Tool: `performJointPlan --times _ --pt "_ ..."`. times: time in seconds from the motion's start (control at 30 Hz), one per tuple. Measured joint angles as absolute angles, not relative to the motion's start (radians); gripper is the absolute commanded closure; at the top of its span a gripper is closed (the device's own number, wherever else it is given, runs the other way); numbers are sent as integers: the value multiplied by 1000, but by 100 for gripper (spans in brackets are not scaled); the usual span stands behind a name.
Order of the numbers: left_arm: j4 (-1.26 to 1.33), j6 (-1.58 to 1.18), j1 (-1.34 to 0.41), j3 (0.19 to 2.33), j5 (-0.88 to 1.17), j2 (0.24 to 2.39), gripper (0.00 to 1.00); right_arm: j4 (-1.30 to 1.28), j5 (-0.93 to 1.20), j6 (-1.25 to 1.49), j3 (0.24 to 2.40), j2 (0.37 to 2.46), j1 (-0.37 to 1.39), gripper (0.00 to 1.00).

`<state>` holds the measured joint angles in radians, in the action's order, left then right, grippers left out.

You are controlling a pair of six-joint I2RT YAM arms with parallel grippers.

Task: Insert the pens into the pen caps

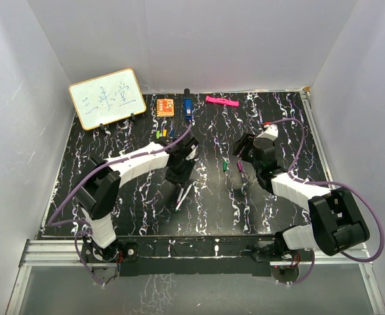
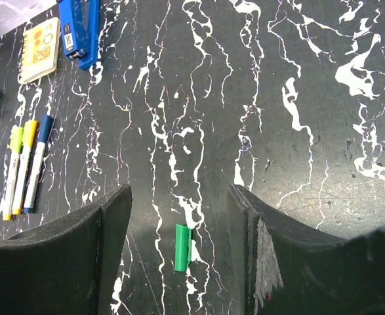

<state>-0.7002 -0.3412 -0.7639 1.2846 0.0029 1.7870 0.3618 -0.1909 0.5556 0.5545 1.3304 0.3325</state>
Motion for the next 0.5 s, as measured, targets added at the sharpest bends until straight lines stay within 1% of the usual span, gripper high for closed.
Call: performJointPlan --times 0.5 --pt "-760 -350 -789 1334 -15 1888 63 363 -188 556 537 1330 331 41"
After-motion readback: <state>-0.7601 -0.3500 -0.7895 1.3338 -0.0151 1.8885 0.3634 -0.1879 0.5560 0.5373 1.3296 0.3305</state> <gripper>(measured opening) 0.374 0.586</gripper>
